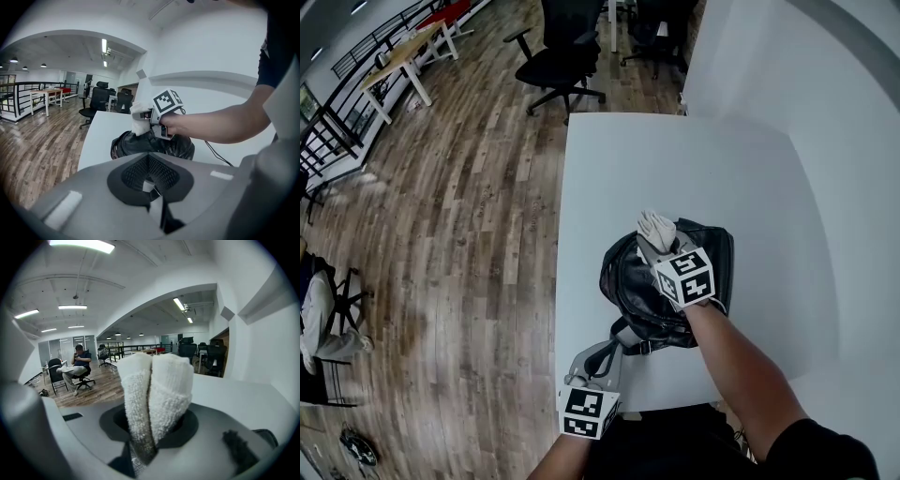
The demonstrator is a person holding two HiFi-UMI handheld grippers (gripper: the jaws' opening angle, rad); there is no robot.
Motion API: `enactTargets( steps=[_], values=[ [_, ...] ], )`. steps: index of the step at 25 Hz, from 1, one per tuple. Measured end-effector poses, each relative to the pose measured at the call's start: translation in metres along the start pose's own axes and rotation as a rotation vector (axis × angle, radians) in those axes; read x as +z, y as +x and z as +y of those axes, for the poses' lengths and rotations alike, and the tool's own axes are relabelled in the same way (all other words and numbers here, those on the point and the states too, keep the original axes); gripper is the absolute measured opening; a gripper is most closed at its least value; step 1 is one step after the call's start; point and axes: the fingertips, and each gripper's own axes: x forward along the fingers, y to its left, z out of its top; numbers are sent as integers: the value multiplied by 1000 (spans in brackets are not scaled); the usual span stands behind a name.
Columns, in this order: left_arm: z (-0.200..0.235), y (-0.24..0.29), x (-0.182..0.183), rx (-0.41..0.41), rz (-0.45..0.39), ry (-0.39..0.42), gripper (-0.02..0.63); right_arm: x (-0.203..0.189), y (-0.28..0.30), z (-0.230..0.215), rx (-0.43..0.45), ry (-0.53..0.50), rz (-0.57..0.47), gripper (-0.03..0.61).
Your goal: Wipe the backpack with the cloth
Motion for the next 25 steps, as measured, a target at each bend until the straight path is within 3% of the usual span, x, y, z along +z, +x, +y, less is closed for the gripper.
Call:
enactTargets(
  steps=[25],
  values=[
    [-22, 11, 20, -57, -30, 56, 6, 14, -75, -73, -177, 32, -45, 100]
  ],
)
